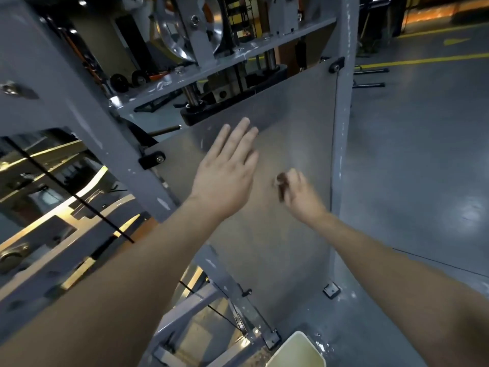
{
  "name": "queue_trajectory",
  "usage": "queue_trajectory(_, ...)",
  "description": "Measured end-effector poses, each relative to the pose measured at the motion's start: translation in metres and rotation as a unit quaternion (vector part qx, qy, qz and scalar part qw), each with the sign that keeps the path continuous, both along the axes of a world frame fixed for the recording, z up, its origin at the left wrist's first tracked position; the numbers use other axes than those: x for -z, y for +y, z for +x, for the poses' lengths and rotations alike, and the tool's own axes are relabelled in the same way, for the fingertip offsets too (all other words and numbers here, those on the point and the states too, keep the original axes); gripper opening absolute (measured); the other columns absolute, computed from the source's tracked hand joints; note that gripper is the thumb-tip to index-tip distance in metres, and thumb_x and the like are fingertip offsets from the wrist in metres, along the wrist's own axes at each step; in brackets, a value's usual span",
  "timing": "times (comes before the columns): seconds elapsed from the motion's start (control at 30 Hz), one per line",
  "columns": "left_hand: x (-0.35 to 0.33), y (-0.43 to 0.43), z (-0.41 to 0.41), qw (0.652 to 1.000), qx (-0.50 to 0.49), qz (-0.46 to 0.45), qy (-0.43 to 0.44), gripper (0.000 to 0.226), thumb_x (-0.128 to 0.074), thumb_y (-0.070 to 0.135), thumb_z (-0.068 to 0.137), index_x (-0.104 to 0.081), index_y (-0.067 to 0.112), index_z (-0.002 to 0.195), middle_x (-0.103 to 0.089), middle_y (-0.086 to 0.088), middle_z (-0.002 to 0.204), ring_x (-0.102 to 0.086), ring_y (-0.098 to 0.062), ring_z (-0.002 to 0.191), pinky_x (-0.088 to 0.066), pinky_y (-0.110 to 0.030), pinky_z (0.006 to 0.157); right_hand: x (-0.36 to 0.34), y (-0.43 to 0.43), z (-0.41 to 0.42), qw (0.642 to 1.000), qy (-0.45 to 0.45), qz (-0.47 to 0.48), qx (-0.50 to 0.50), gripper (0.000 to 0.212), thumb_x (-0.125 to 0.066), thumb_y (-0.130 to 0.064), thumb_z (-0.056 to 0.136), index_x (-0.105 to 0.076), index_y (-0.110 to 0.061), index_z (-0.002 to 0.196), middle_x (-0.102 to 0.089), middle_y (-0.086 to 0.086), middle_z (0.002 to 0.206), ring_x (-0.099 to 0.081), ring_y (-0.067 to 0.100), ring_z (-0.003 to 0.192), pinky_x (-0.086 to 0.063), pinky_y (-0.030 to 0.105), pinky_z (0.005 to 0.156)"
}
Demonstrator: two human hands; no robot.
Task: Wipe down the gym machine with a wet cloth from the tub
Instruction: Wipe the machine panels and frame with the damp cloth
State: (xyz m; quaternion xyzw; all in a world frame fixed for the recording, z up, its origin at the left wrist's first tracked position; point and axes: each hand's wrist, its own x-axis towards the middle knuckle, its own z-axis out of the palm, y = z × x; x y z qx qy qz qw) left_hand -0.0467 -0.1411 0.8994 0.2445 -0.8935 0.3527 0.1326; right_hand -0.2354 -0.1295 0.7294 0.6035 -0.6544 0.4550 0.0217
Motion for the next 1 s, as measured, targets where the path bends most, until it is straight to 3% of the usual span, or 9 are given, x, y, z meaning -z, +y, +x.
queue_trajectory(0.17, 0.065, 0.038, 0.04, 0.991, -0.042, 0.108, 0.065, 0.025, -0.052, 0.006, 0.085, -0.065, -0.001, 0.105, -0.051, -0.023, 0.142, -0.032, -0.043, 0.146, -0.019, -0.053, 0.126, -0.043, -0.013, 0.023, 0.964, -0.211, -0.128, 0.094, 0.025, -0.039, -0.008, 0.105, -0.04, -0.03, 0.094, -0.062, 0.005, 0.096, -0.062, 0.012, 0.06, -0.052, 0.044, 0.066)
queue_trajectory(0.27, 0.09, 0.052, 0.054, 0.978, -0.088, 0.17, 0.087, 0.024, -0.055, 0.004, 0.083, -0.066, -0.001, 0.104, -0.049, -0.022, 0.143, -0.029, -0.041, 0.148, -0.026, -0.05, 0.123, -0.021, -0.007, 0.059, 0.989, -0.077, -0.125, 0.036, 0.015, -0.04, -0.01, 0.103, -0.047, -0.023, 0.106, -0.06, 0.008, 0.1, -0.06, 0.027, 0.077, -0.051, 0.045, 0.076)
queue_trajectory(0.37, 0.102, 0.058, 0.061, 0.965, -0.109, 0.198, 0.131, 0.026, -0.054, 0.006, 0.085, -0.066, -0.001, 0.107, -0.046, -0.024, 0.147, -0.025, -0.04, 0.151, -0.027, -0.045, 0.123, -0.012, -0.001, 0.054, 0.993, 0.06, -0.085, -0.05, 0.025, -0.048, -0.006, 0.095, -0.049, -0.025, 0.111, -0.061, 0.009, 0.105, -0.055, 0.03, 0.088, -0.051, 0.048, 0.081)
queue_trajectory(0.53, 0.092, 0.062, 0.062, 0.944, -0.128, 0.231, 0.199, 0.046, -0.03, 0.015, 0.087, -0.06, -0.003, 0.116, -0.036, -0.022, 0.154, -0.019, -0.038, 0.151, -0.027, -0.046, 0.121, -0.101, -0.011, 0.053, 0.972, -0.024, -0.231, -0.022, 0.017, -0.043, 0.004, 0.095, -0.055, -0.008, 0.098, -0.058, -0.003, 0.104, -0.058, 0.027, 0.075, -0.052, 0.044, 0.073)
queue_trajectory(0.6, 0.079, 0.062, 0.061, 0.939, -0.125, 0.225, 0.23, 0.042, -0.033, 0.01, 0.085, -0.059, -0.004, 0.115, -0.037, -0.022, 0.152, -0.023, -0.038, 0.149, -0.027, -0.048, 0.121, -0.128, -0.017, 0.068, 0.966, -0.029, -0.256, -0.004, 0.019, -0.046, 0.003, 0.095, -0.059, -0.009, 0.101, -0.058, -0.008, 0.098, -0.056, 0.024, 0.075, -0.049, 0.038, 0.072)
queue_trajectory(0.7, 0.059, 0.061, 0.064, 0.935, -0.126, 0.191, 0.269, 0.039, -0.049, -0.003, 0.081, -0.058, -0.003, 0.119, -0.04, -0.022, 0.149, -0.027, -0.039, 0.146, -0.025, -0.048, 0.121, -0.116, -0.013, 0.086, 0.962, 0.134, -0.229, -0.058, 0.027, -0.058, 0.002, 0.089, -0.062, -0.014, 0.109, -0.058, 0.004, 0.085, -0.05, 0.028, 0.078, -0.046, 0.04, 0.069)
queue_trajectory(0.8, 0.037, 0.058, 0.072, 0.939, -0.124, 0.152, 0.282, 0.043, -0.052, -0.005, 0.081, -0.057, -0.001, 0.123, -0.04, -0.021, 0.148, -0.028, -0.039, 0.145, -0.025, -0.051, 0.122, -0.104, -0.011, 0.059, 0.928, 0.312, -0.182, -0.089, 0.025, -0.061, -0.008, 0.09, -0.066, -0.017, 0.112, -0.058, 0.006, 0.094, -0.053, 0.029, 0.085, -0.05, 0.043, 0.065)
queue_trajectory(0.93, 0.013, 0.053, 0.076, 0.946, -0.147, 0.099, 0.273, 0.05, -0.05, -0.002, 0.081, -0.054, -0.002, 0.131, -0.036, -0.022, 0.153, -0.021, -0.038, 0.148, -0.017, -0.055, 0.125, -0.158, -0.026, 0.054, 0.971, 0.08, -0.223, 0.023, 0.024, -0.042, -0.012, 0.097, -0.064, -0.014, 0.108, -0.064, 0.003, 0.1, -0.055, 0.025, 0.085, -0.049, 0.04, 0.068)
queue_trajectory(1.0, 0.006, 0.051, 0.078, 0.946, -0.155, 0.08, 0.273, 0.057, -0.049, -0.003, 0.082, -0.049, -0.003, 0.139, -0.035, -0.022, 0.154, -0.022, -0.038, 0.149, -0.012, -0.054, 0.126, -0.164, -0.024, 0.079, 0.968, 0.079, -0.238, 0.026, 0.023, -0.047, -0.006, 0.094, -0.066, -0.011, 0.108, -0.063, 0.006, 0.097, -0.055, 0.026, 0.083, -0.045, 0.033, 0.068)
